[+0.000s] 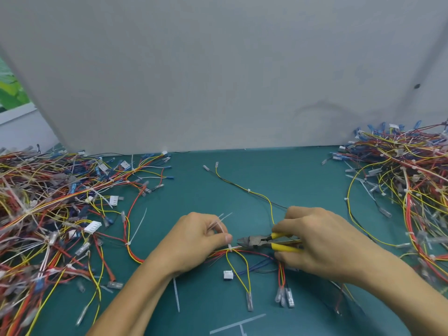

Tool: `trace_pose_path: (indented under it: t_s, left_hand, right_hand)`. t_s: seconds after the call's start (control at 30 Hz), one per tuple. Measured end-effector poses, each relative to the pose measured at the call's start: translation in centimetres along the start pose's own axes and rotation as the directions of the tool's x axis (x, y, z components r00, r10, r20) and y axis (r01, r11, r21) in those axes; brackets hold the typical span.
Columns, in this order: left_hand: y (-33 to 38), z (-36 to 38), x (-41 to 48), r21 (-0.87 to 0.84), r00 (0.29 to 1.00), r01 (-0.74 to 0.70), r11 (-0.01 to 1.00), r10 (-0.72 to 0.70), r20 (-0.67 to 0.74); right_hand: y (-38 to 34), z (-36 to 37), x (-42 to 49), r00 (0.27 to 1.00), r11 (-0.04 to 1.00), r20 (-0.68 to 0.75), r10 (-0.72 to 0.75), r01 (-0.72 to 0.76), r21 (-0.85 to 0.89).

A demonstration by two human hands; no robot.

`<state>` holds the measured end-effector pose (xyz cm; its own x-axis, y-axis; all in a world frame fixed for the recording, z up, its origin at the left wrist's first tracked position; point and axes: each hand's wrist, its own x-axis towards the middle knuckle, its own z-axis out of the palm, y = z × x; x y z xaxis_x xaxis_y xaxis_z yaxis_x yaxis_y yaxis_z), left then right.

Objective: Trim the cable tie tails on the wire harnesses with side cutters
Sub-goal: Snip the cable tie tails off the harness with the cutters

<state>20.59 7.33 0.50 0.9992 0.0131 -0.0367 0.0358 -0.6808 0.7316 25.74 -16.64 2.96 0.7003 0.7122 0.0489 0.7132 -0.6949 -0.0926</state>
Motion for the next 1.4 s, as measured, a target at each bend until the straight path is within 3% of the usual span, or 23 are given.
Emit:
trace_pose_path:
  t_s: [0.47, 1.4]
  left_hand:
    - [-0.8, -0.2, 0.5, -0.251, 0.996, 0.062, 0.966, -0.044, 0.077]
    - [-1.2, -0.2, 0.6, -0.229, 0.997, 0.022, 0.973, -0.005, 0.075]
  right_hand:
    - [-1.1, 0.9, 0.7, 1.000, 1.000, 0.029, -0.011, 0.011, 0.000]
    - [-1.3, 0.4, 1.0, 0.998, 0.998, 0.043, -0.052, 0.053, -0.017]
